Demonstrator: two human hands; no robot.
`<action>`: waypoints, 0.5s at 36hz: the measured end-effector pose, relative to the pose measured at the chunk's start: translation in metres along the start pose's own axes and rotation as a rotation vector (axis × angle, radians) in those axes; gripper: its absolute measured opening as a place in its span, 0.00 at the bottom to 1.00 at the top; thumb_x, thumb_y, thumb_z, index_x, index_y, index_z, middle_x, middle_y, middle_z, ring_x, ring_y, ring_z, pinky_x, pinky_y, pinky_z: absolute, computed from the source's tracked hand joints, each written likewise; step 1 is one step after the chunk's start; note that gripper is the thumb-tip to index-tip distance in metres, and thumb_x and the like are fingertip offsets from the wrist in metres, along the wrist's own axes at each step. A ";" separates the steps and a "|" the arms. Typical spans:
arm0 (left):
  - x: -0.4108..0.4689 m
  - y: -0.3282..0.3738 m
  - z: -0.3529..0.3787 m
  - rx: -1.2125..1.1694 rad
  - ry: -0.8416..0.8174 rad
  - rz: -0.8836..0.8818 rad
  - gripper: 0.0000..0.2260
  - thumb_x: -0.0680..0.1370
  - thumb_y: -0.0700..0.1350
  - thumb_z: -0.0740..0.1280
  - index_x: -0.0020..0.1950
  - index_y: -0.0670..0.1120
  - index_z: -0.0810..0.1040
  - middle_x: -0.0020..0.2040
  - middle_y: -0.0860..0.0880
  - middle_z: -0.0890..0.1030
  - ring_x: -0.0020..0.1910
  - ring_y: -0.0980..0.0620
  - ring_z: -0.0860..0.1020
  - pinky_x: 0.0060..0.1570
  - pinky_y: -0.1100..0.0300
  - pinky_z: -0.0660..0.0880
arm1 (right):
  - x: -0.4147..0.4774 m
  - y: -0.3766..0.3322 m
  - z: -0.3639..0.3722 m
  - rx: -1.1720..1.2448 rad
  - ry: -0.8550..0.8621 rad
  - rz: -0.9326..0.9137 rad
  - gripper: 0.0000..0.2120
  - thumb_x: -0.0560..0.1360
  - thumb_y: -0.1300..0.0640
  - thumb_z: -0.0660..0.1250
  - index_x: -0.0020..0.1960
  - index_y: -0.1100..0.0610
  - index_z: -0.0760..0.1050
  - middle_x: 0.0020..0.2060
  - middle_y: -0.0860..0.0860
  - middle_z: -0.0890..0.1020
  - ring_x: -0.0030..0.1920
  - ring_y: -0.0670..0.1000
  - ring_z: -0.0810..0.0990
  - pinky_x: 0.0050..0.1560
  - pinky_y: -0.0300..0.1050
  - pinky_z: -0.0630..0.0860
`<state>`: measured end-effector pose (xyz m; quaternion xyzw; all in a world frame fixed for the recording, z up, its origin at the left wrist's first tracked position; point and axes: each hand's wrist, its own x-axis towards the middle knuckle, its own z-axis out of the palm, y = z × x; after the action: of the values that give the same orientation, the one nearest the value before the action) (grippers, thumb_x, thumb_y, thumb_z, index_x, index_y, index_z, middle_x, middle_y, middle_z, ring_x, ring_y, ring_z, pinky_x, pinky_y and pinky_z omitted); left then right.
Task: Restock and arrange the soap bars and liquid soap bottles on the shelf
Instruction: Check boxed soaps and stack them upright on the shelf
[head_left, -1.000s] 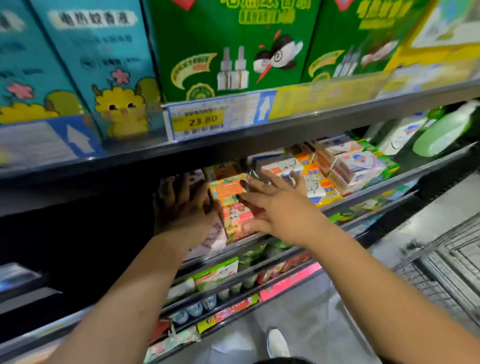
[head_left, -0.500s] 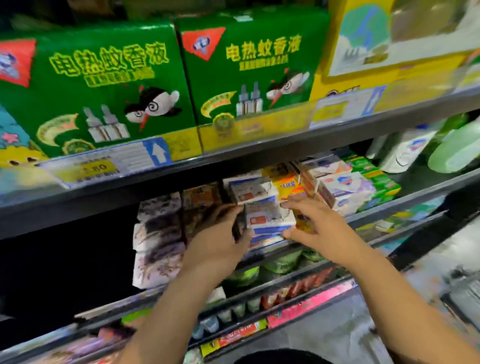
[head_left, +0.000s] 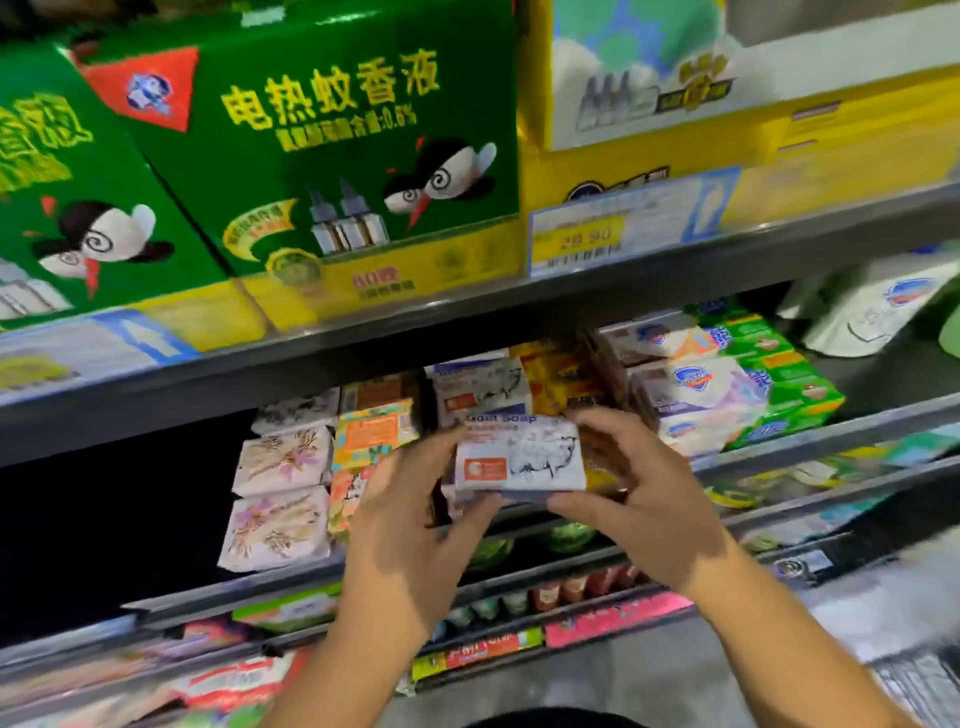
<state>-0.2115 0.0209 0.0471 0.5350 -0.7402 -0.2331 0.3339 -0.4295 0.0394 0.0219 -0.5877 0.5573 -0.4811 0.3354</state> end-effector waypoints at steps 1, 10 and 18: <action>-0.003 0.001 0.000 -0.009 0.004 0.025 0.26 0.73 0.65 0.70 0.63 0.83 0.59 0.62 0.78 0.68 0.62 0.70 0.71 0.60 0.60 0.76 | -0.003 0.001 -0.003 0.089 -0.020 0.016 0.27 0.65 0.51 0.80 0.60 0.39 0.73 0.54 0.29 0.78 0.56 0.35 0.79 0.52 0.31 0.75; -0.017 0.017 0.016 -0.299 -0.073 0.051 0.23 0.72 0.55 0.75 0.62 0.71 0.72 0.68 0.61 0.74 0.69 0.57 0.73 0.61 0.58 0.77 | -0.011 -0.008 -0.011 0.397 -0.152 0.299 0.10 0.75 0.46 0.67 0.39 0.33 0.82 0.34 0.31 0.82 0.37 0.28 0.78 0.38 0.20 0.69; -0.003 0.026 0.031 -0.855 -0.056 -0.367 0.24 0.66 0.50 0.78 0.60 0.47 0.79 0.57 0.45 0.84 0.58 0.43 0.82 0.53 0.50 0.79 | -0.009 -0.003 -0.021 0.491 -0.317 0.352 0.11 0.73 0.40 0.72 0.54 0.41 0.80 0.53 0.46 0.85 0.57 0.46 0.82 0.62 0.47 0.75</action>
<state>-0.2506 0.0321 0.0442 0.4650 -0.4795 -0.5869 0.4576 -0.4480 0.0515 0.0293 -0.4516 0.4587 -0.4382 0.6274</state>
